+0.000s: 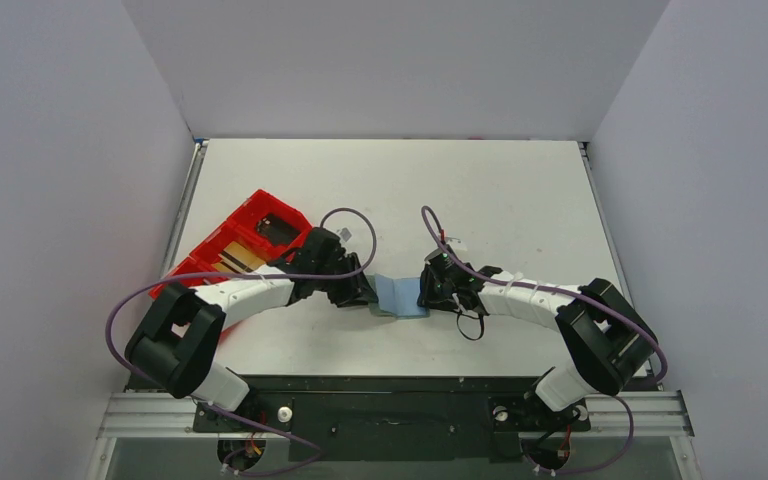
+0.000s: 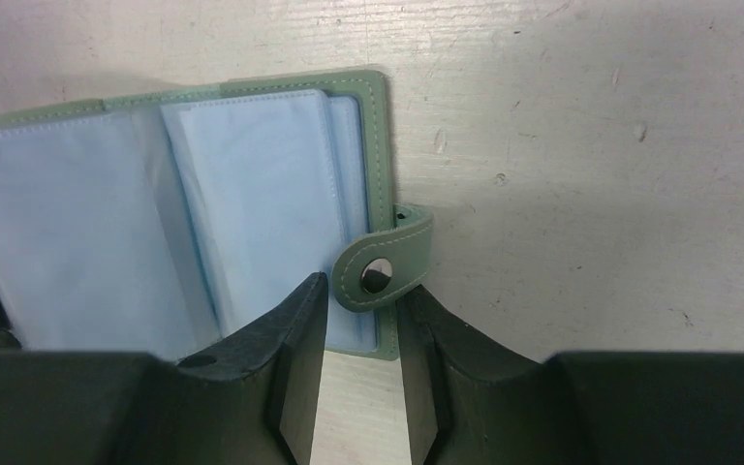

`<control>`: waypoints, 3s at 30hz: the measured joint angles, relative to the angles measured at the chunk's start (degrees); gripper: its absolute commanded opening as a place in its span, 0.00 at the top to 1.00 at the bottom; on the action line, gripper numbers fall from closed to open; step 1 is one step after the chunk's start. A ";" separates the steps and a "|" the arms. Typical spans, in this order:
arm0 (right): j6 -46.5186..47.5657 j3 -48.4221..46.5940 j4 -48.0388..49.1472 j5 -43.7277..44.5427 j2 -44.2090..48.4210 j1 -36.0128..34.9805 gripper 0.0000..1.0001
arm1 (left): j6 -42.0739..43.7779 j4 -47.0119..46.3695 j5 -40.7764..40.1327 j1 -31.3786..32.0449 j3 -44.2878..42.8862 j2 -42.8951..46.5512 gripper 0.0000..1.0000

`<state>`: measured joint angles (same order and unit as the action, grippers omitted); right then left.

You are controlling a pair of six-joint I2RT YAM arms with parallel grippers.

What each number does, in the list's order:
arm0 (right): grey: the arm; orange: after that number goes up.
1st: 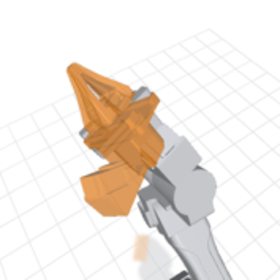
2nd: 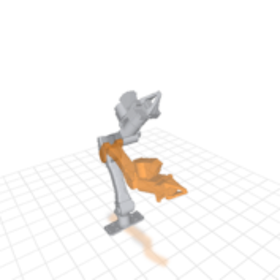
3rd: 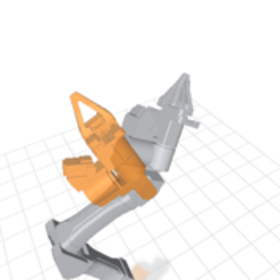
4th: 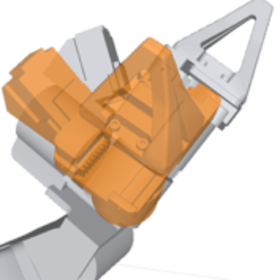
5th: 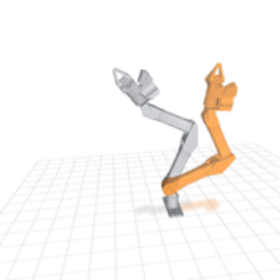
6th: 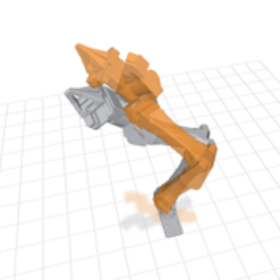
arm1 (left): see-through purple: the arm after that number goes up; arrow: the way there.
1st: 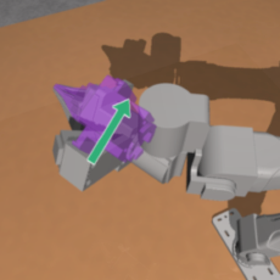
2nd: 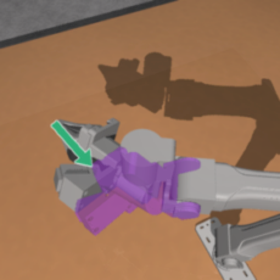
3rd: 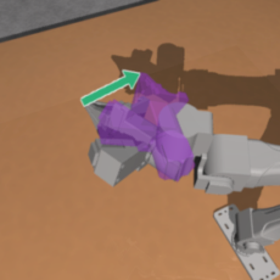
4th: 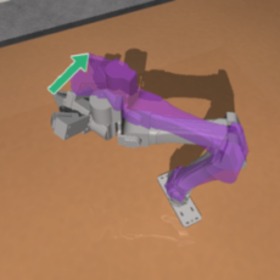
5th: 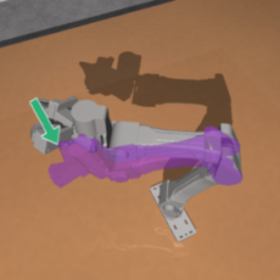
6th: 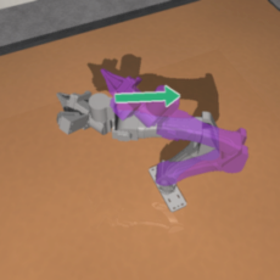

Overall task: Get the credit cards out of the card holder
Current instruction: Close the card holder at the center of the board.

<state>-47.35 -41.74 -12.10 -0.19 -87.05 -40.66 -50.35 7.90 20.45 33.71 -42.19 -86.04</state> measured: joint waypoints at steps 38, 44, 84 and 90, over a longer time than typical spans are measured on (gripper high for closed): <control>-2.82 0.42 0.85 -1.27 5.46 -1.01 0.61 | -0.11 -1.25 0.70 4.74 -12.83 -8.41 0.46; -2.80 0.50 -1.14 0.42 10.10 -0.70 0.61 | -0.04 -1.27 0.52 5.05 -16.20 -10.38 0.46; -4.13 7.15 -5.33 2.51 22.99 4.83 0.61 | -16.28 -11.10 -13.79 15.43 -11.63 -15.63 0.40; -4.11 7.13 -4.94 2.08 22.67 5.18 0.61 | -15.72 -7.58 -15.58 16.04 -11.74 -13.44 0.39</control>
<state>-51.46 -34.61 -17.04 1.89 -64.38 -35.48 -66.06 0.32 4.86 49.76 -53.93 -99.48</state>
